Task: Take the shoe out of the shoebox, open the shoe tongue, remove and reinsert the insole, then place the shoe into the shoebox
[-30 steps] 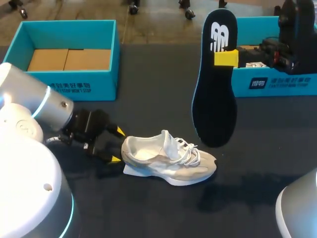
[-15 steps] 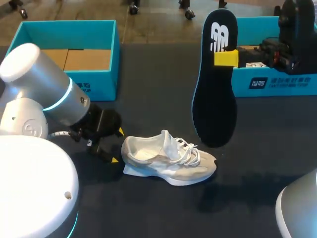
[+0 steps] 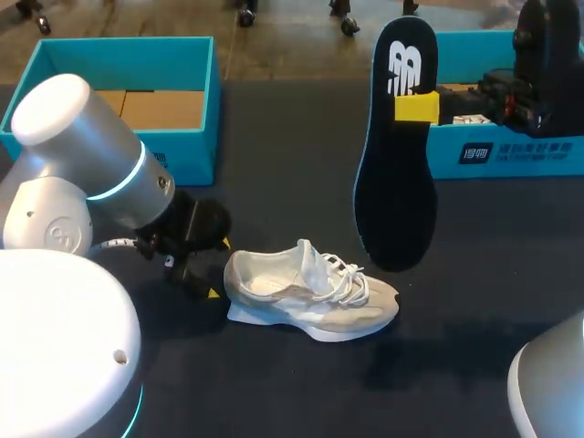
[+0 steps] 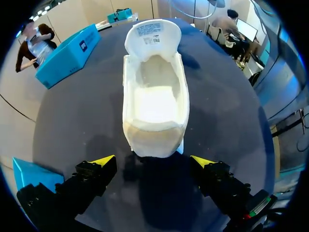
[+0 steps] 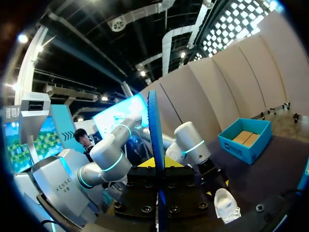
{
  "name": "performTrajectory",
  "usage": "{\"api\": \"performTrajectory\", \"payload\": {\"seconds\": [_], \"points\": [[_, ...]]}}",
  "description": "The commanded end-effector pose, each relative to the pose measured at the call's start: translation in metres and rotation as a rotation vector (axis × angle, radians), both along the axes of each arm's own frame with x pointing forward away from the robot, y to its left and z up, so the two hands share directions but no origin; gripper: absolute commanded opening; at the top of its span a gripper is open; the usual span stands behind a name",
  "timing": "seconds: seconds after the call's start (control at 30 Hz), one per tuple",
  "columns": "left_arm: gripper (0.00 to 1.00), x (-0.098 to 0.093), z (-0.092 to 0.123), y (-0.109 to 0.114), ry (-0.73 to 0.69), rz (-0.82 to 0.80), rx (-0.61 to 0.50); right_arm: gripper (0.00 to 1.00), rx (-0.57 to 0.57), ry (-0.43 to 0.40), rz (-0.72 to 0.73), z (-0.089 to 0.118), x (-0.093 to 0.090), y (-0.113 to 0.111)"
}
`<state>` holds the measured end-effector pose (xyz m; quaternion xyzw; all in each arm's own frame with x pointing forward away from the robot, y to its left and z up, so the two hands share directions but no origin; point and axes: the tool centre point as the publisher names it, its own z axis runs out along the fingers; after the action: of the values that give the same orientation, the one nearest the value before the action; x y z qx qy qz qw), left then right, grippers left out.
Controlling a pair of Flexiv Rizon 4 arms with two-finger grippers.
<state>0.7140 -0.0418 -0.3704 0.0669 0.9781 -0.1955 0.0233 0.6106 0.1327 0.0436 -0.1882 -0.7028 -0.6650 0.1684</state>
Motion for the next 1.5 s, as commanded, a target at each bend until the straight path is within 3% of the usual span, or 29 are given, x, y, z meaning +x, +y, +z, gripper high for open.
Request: {"api": "performTrajectory", "payload": {"seconds": [0.03, 0.23, 0.7, 0.97, 1.23, 1.5], "points": [[1.00, -0.001, 0.007, 0.001, -0.013, 0.016, 0.061, 0.00, -0.002, 0.001, 0.003, 0.000, 0.003, 0.003], [1.00, 0.002, 0.009, -0.004, -0.034, 0.019, 0.165, 0.00, -0.002, 0.001, 0.003, 0.000, 0.003, 0.003], [1.00, -0.007, 0.013, -0.010, -0.062, -0.027, 0.247, 0.00, -0.002, 0.001, 0.003, 0.000, 0.003, 0.003], [1.00, -0.009, 0.043, -0.013, -0.038, -0.040, 0.263, 0.00, -0.002, 0.001, 0.003, 0.000, 0.003, 0.003], [1.00, 0.003, 0.067, -0.045, -0.069, -0.034, 0.246, 0.00, -0.002, 0.001, 0.003, 0.000, 0.003, 0.003], [1.00, 0.012, 0.049, -0.083, -0.090, -0.049, 0.209, 0.00, -0.002, 0.001, 0.003, 0.000, 0.003, 0.003]]}}
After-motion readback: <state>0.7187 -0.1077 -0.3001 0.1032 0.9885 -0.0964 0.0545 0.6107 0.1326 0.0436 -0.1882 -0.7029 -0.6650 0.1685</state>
